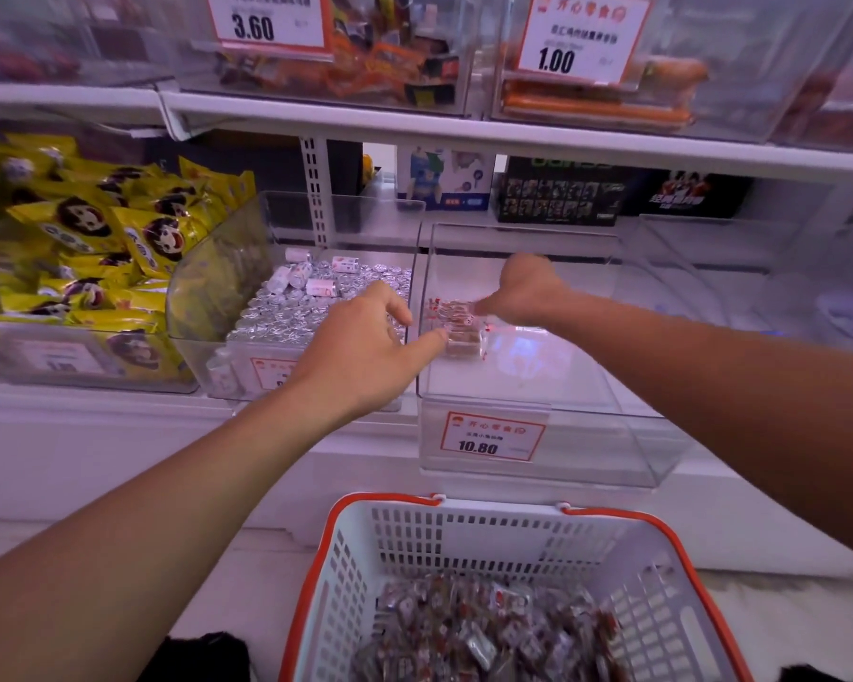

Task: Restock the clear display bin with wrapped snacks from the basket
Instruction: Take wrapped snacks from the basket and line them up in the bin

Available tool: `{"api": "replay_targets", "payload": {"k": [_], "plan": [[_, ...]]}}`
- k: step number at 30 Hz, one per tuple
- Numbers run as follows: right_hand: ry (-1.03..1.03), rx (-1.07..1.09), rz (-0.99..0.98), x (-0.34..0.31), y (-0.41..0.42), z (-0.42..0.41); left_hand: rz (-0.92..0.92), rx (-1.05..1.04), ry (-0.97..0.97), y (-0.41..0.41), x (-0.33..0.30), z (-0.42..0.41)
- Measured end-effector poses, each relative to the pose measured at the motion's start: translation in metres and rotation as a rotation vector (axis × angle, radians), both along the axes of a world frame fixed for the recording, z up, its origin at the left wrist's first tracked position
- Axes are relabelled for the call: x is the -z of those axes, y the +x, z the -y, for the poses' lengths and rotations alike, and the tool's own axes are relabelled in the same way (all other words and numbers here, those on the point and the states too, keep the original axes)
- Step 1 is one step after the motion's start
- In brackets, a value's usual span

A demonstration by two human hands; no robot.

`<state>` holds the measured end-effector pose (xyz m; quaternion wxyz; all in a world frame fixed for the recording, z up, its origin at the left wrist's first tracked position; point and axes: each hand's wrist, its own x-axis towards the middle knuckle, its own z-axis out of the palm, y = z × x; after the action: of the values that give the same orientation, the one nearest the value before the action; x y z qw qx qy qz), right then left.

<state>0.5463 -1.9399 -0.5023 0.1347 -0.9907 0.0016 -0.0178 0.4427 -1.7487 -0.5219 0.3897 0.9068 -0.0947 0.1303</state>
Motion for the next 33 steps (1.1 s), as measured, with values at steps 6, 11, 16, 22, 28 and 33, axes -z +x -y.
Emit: {"api": "replay_targets", "payload": {"k": [6, 11, 16, 22, 28, 33], "plan": [[0.248, -0.473, 1.023, 0.013, -0.118, 0.028, -0.689, 0.473, 0.218, -0.030, -0.005, -0.031], [-0.025, -0.863, 0.367, 0.153, -0.198, 0.027, -0.981, 0.433, 0.779, -0.065, 0.102, 0.018], [-0.230, -0.571, -0.880, 0.287, -0.245, 0.067, -1.114, 0.460, 1.013, -0.111, 0.220, 0.038], [-0.265, -0.450, -0.906, 0.334, -0.263, 0.089, -1.264, 0.391, 0.624, -0.170, 0.309, 0.051], [-0.436, -0.503, -0.960, 0.352, -0.269, 0.086, -1.142, 0.338, 0.640, -0.183, 0.333, 0.055], [-0.099, -0.396, -0.871, 0.359, -0.258, 0.090, -1.126, 0.275, 0.541, -0.179, 0.337, 0.054]]}}
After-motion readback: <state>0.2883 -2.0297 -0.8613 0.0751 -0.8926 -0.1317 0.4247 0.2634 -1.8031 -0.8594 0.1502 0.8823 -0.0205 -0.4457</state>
